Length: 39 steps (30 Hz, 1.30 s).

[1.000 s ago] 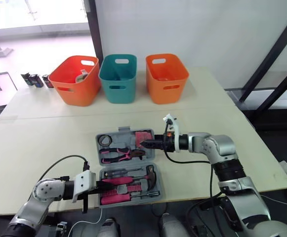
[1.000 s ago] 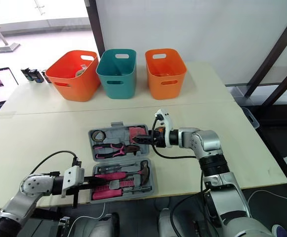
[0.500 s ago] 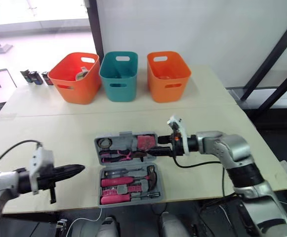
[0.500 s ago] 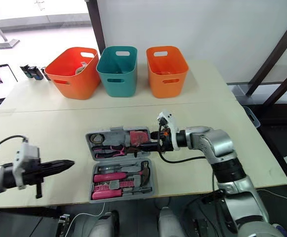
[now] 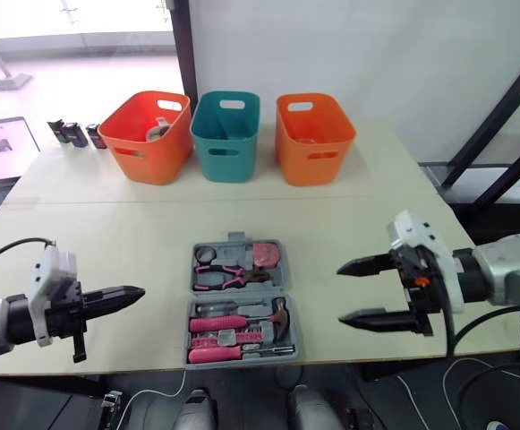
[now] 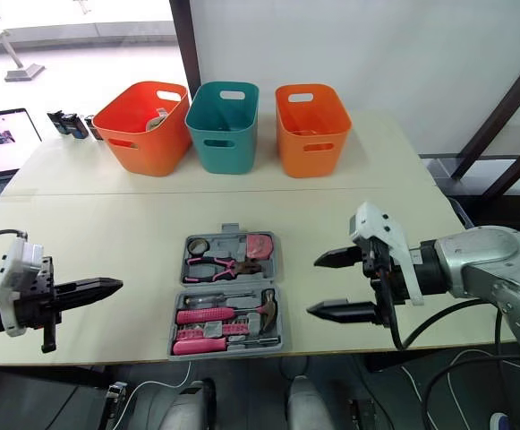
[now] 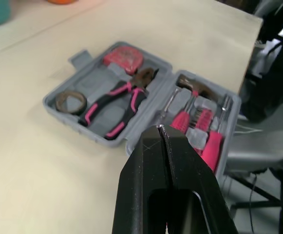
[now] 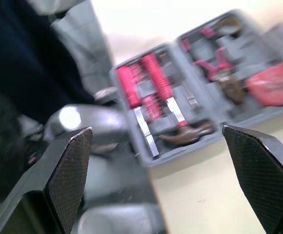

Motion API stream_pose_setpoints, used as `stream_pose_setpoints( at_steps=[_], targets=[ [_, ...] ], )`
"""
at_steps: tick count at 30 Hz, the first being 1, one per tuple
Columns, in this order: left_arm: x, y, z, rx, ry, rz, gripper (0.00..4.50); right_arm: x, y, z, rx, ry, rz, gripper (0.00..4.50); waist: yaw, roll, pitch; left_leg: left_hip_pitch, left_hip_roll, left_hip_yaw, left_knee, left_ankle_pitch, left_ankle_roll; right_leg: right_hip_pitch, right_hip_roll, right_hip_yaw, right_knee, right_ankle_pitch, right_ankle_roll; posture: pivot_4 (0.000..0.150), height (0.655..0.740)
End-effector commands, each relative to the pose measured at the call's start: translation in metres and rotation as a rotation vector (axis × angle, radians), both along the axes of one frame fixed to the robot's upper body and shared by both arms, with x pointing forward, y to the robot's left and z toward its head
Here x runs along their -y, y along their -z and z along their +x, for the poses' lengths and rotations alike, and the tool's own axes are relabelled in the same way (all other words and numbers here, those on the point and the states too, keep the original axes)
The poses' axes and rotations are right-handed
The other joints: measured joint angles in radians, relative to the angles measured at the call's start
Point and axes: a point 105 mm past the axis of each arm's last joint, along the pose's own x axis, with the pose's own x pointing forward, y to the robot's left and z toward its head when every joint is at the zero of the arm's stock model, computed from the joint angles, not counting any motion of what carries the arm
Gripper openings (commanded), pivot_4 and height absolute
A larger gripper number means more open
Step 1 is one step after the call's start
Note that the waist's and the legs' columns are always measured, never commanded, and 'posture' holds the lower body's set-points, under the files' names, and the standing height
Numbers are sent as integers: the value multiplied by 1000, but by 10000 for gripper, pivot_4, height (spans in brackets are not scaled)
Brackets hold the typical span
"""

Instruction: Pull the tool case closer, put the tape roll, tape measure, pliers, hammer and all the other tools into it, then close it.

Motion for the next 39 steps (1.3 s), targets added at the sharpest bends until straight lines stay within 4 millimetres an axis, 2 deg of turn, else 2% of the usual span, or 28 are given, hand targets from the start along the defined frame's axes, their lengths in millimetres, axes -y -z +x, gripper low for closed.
stream_pose_setpoints(
  at_steps=[1, 4, 7, 8, 12, 19, 25, 29, 32, 36, 39],
  targets=[
    [8, 4, 3, 7, 25, 32, 0, -6, 11, 21, -18, 99, 17, 44759, -2, 0, 0, -1, 0, 0, 1, 0, 0, 0, 0, 0, 0, 0, 0, 1500, 7400],
    [18, 15, 3, 8, 81, 60, 0, -16, 38, 52, -87, 237, 2, 44759, -10, -1, 0, -2, -1, 0, 0, 0, 0, 1, 0, 0, 1, 1, -1, 1500, 7400],
    [31, 28, 6, 17, 124, 58, 0, -29, 50, 74, -145, 309, 48, 44759, -9, 0, 0, -2, 0, 0, 0, 0, 0, 0, 1, 0, 2, 1, -1, 1500, 7400],
    [35, 30, 7, 21, 132, 54, 0, -32, 51, 78, -156, 317, 61, 44759, -8, 0, 1, -2, 0, 0, -1, 0, 1, 0, 1, 0, 3, 1, 0, 1500, 7400],
    [59, 61, 11, 23, 203, 31, 0, -41, 70, 94, -262, 362, 81, 44759, 0, 1, 1, -3, -1, 0, 0, 0, 1, 1, 1, 0, 3, 2, 3, 1500, 7400],
    [71, 106, 7, -14, 271, 58, 0, -44, 97, 125, -364, 488, 79, 44759, -9, 1, 1, -2, 0, -1, 3, 1, 1, 2, 2, 0, 5, 5, 7, 1500, 7400],
    [65, 147, 1, -46, 289, 155, 0, -62, 105, 137, -416, 489, 146, 44759, -8, 3, -1, -2, 0, -2, 3, 1, 1, 2, 3, 0, 6, 6, 11, 1500, 7400],
    [60, 159, -1, -47, 315, 210, 0, -77, 116, 141, -450, 477, 164, 44759, -9, 7, -3, 0, 0, -2, 3, 1, 1, 5, 3, 0, 6, 6, 11, 1500, 7400],
    [55, 162, -1, -39, 325, 235, 0, -94, 117, 143, -485, 445, 221, 44759, -12, 10, -5, 2, 0, -2, 3, 1, 1, 6, 3, 0, 6, 6, 11, 1500, 7400],
    [50, 165, -1, -33, 335, 253, 0, -105, 103, 147, -515, 390, 358, 44759, -19, 10, -5, 16, 0, -2, -1, 0, 1, 18, 3, 0, 6, 4, 9, 1500, 7400],
    [48, 166, 0, -31, 340, 262, 0, -106, 88, 146, -491, 325, 438, 44759, -22, 10, -5, 18, 0, -2, -4, 0, 1, 19, 4, 1, 6, 4, 8, 1500, 7400]
  ],
)
